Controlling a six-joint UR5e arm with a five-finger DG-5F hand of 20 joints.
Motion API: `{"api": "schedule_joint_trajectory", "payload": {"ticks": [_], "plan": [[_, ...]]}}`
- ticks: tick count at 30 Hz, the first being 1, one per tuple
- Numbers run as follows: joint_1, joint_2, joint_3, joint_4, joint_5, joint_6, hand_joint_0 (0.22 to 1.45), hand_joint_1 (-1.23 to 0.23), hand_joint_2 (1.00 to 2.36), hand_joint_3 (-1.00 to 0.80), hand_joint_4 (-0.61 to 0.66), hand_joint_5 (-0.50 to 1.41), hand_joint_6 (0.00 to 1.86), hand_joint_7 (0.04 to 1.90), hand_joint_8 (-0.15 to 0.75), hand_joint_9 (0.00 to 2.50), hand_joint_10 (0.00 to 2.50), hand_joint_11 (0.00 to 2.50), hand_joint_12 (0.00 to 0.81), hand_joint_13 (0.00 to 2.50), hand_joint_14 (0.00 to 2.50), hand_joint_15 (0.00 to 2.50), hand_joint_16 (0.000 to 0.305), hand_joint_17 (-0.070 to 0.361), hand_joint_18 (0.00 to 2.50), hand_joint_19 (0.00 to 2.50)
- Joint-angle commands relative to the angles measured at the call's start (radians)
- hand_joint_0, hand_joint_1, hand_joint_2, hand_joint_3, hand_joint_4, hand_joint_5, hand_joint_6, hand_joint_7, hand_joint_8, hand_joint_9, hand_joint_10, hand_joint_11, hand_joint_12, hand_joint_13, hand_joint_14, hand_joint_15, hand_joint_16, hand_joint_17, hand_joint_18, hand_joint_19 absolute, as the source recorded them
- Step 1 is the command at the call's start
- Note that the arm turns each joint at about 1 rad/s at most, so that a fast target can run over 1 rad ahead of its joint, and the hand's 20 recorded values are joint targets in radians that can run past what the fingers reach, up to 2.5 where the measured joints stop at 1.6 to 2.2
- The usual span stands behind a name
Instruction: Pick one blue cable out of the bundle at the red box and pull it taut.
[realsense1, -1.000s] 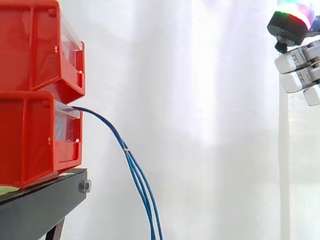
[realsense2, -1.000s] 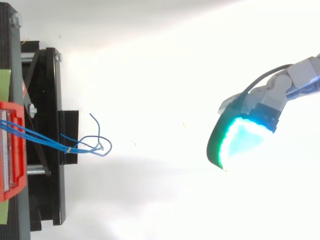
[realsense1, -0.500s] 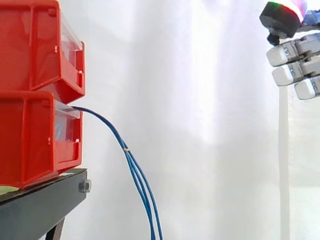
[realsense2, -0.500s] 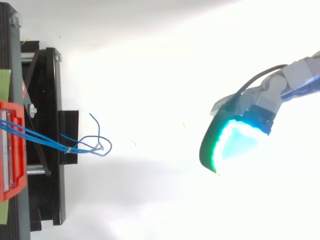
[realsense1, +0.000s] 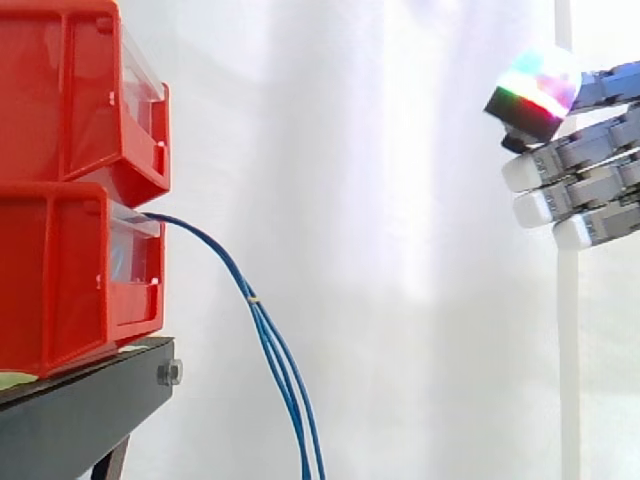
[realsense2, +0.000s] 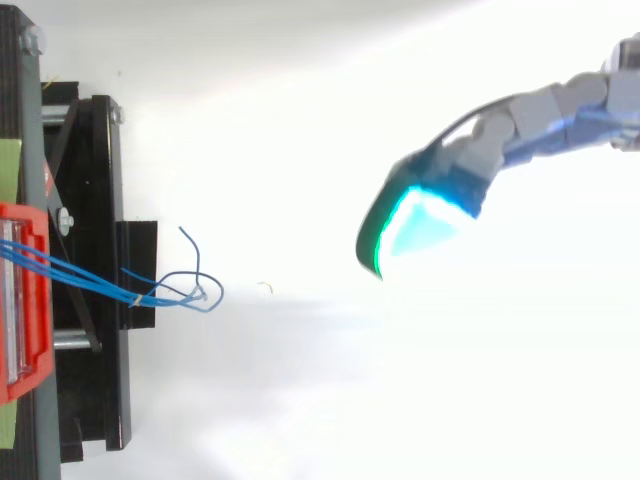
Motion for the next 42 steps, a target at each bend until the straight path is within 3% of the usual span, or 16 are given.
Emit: {"api": "schedule_joint_trajectory", "payload": {"ticks": [1, 3, 16, 20, 23, 37, 42], "plan": [[0.003, 0.0, 0.0, 0.001, 0.141, -0.043, 0.47, -0.61, 1.0, -0.5, 0.28, -0.19, 0.5, 0.7, 0.291, 0.37, 0.0, 0.06, 0.353, 0.29, 0.01, 0.12, 0.059, 0.133, 0.18, 0.19], [0.004, 0.0, 0.0, 0.004, 0.153, -0.046, 0.47, -0.61, 1.0, -0.5, 0.28, -0.19, 0.5, 0.7, 0.29, 0.37, 0.0, 0.06, 0.352, 0.29, 0.01, 0.12, 0.059, 0.133, 0.18, 0.19], [0.018, -0.002, 0.0, 0.03, 0.144, -0.048, 0.48, -0.61, 1.0, -0.5, 0.29, -0.19, 0.5, 0.7, 0.293, 0.41, 0.0, 0.08, 0.349, 0.3, 0.0, 0.12, 0.058, 0.131, 0.19, 0.19], [0.016, -0.04, 0.0, 0.04, 0.127, -0.028, 0.48, -0.61, 1.0, -0.5, 0.29, -0.19, 0.5, 0.71, 0.292, 0.41, 0.0, 0.08, 0.35, 0.3, 0.0, 0.13, 0.058, 0.131, 0.2, 0.19], [0.018, -0.077, 0.002, 0.087, 0.104, 0.006, 0.48, -0.61, 1.0, -0.5, 0.29, -0.19, 0.5, 0.7, 0.292, 0.41, 0.0, 0.08, 0.349, 0.3, 0.0, 0.13, 0.058, 0.131, 0.2, 0.19], [0.001, -0.158, 0.0, 0.199, 0.102, 0.032, 0.48, -0.61, 1.0, -0.5, 0.29, -0.19, 0.5, 0.7, 0.294, 0.43, 0.0, 0.09, 0.35, 0.31, 0.0, 0.14, 0.057, 0.129, 0.22, 0.21], [-0.008, -0.234, 0.005, 0.277, 0.102, 0.057, 0.48, -0.6, 1.0, -0.5, 0.3, -0.19, 0.5, 0.7, 0.296, 0.44, 0.0, 0.1, 0.349, 0.32, 0.0, 0.13, 0.057, 0.129, 0.22, 0.21]]}}
